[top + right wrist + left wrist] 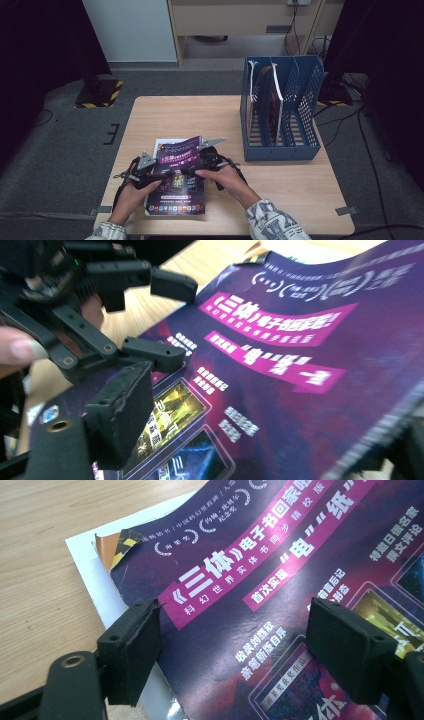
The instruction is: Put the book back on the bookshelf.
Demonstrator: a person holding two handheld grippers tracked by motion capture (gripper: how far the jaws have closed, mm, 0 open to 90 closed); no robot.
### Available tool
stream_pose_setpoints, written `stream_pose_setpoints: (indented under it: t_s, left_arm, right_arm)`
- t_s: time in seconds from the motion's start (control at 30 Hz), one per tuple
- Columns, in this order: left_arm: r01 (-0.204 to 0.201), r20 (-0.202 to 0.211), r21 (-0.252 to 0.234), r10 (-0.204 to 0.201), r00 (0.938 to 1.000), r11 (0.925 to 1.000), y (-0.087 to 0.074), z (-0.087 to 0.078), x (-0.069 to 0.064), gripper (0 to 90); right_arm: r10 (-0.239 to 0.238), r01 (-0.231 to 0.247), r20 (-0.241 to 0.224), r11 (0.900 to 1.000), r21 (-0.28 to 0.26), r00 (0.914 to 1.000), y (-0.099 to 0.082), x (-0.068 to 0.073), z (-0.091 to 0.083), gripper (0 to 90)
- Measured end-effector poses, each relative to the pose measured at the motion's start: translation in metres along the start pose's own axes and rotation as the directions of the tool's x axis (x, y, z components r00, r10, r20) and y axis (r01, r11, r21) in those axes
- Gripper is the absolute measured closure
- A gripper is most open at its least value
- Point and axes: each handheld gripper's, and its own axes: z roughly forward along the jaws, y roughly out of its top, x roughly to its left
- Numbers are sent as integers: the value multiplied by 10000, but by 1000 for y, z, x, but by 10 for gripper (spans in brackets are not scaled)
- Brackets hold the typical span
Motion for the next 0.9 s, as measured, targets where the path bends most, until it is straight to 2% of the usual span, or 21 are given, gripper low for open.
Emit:
stream_pose_setpoints:
  t_s: [0.13, 0.33, 0.47, 0.5, 0.6, 0.7, 0.8, 0.9]
  left_arm:
    - [11, -32, -91, -11, 10000, 10000, -1, 0, 0, 214]
    - [12, -26, -87, -13, 10000, 10000, -1, 0, 0, 211]
    - [-31, -11, -47, 31, 10000, 10000, -1, 0, 0, 208]
    - [27, 19, -49, -27, 10000, 10000, 0, 0, 0, 204]
    - [191, 176, 62, -192, 9997, 9998, 4, 0, 3, 185]
    - [542, -75, -267, -545, 9985, 9982, 7, -4, 9, 172]
    - [726, -188, -594, -738, 9971, 9956, 8, -10, 12, 164]
    - [835, -142, -693, -846, 9963, 9941, 7, -11, 14, 151]
  right_arm:
    - [155, -159, 202, 9997, 167, 9997, 2, 2, 4, 205]
    - [258, -268, 236, 9987, 427, 9994, 5, 6, 14, 280]
    - [636, -658, 548, 9971, 391, 9965, 5, 5, 17, 417]
    - [787, -806, 535, 9961, 346, 9955, 5, 5, 16, 454]
    - [814, -822, 615, 9966, 110, 9948, 5, 4, 14, 571]
    - [689, -667, 617, 9971, -368, 9957, 7, 4, 11, 686]
    - [549, -513, 612, 9969, -597, 9966, 9, 5, 8, 735]
    - [365, -309, 741, 9968, -743, 9966, 12, 6, 3, 759]
